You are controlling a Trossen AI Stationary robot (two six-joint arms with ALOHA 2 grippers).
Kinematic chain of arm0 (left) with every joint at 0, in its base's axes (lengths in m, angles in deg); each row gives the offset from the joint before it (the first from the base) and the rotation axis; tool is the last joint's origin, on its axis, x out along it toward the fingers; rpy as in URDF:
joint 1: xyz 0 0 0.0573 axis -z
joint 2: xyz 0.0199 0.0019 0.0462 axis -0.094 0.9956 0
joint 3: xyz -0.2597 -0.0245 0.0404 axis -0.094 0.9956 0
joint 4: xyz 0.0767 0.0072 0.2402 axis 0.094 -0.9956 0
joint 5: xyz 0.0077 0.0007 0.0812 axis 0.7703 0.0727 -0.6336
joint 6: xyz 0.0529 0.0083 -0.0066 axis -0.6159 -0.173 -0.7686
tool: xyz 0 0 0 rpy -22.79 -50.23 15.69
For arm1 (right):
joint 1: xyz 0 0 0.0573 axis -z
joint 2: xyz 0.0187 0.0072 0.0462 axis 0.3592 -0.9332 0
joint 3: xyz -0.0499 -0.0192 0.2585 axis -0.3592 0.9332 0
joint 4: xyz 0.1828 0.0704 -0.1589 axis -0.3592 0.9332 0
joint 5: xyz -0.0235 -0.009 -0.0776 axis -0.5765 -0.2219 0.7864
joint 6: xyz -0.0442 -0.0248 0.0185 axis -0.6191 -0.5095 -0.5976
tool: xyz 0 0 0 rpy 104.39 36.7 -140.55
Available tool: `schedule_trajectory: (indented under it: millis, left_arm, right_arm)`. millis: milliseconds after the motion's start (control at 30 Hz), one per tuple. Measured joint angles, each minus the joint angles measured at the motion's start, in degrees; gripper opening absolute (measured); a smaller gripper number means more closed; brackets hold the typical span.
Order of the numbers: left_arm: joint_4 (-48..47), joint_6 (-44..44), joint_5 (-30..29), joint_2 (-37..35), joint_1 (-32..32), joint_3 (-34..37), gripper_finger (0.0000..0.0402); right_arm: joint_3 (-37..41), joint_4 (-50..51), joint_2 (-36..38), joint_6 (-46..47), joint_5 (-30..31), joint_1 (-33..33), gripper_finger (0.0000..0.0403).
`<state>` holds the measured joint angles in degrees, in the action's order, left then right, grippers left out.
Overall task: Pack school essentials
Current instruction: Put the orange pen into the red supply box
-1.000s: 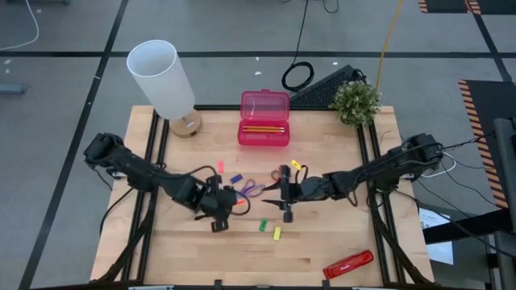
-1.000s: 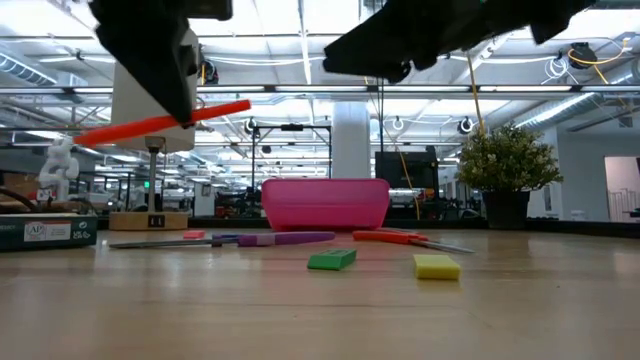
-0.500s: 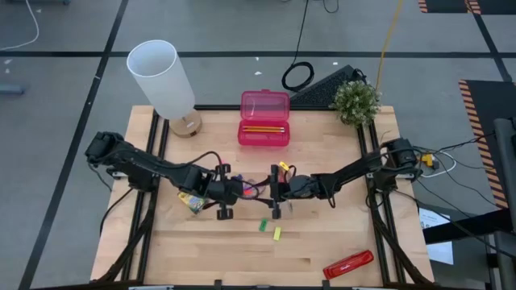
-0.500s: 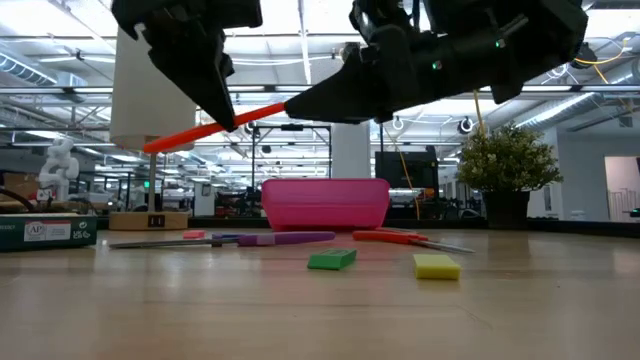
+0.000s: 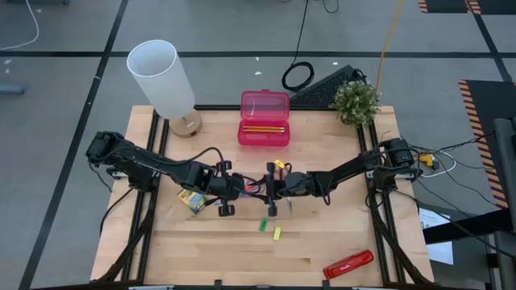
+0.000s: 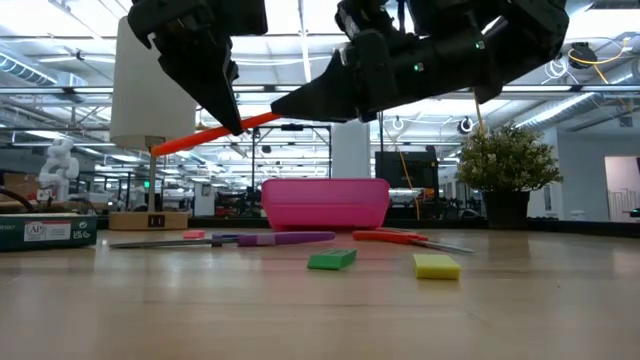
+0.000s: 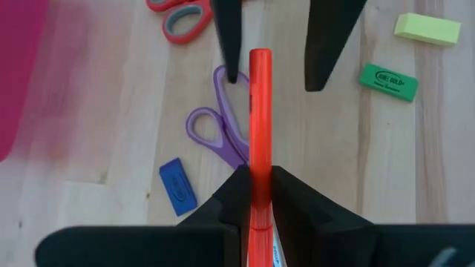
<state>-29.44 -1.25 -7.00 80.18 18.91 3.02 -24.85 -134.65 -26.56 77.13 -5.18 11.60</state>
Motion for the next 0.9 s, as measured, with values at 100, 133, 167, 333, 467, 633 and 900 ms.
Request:
schedule_trajectory:
  millis: [100, 133, 167, 333, 467, 633, 900]
  left_arm:
    - [0.08, 0.02, 0.19, 0.00, 0.02, 0.00, 0.0051]
    - [0.10, 0.00, 0.20, 0.02, 0.02, 0.00, 0.0051]
    - [0.11, 0.00, 0.21, 0.02, 0.01, 0.00, 0.0051]
    - [0.19, 0.00, 0.61, 0.04, 0.07, 0.00, 0.0051]
    - [0.24, 0.04, 0.63, 0.04, 0.07, 0.00, 0.0051]
    - [0.65, 0.77, -0.01, 0.07, 0.51, 0.00, 0.0062]
    - [0.92, 1.92, -7.85, 0.07, 2.41, -0.04, 0.0173]
  right_arm:
    - [-0.02, 0.63, 0.00, 0.01, -2.30, 0.51, 0.0114]
    - [-0.02, 0.63, 0.00, 0.02, -2.32, 0.51, 0.0104]
    - [-0.02, 0.63, 0.00, 0.00, -2.28, 0.53, 0.0095]
    - [-0.02, 0.78, 0.00, -0.08, -3.07, 0.57, 0.0046]
    - [-0.02, 0.82, 0.02, -0.04, -3.35, 0.59, 0.0020]
    - [-0.02, 1.19, 0.04, 0.10, -3.71, 1.02, 0.0029]
    - [-0.02, 3.71, 0.39, 0.07, -4.12, 2.21, 0.0023]
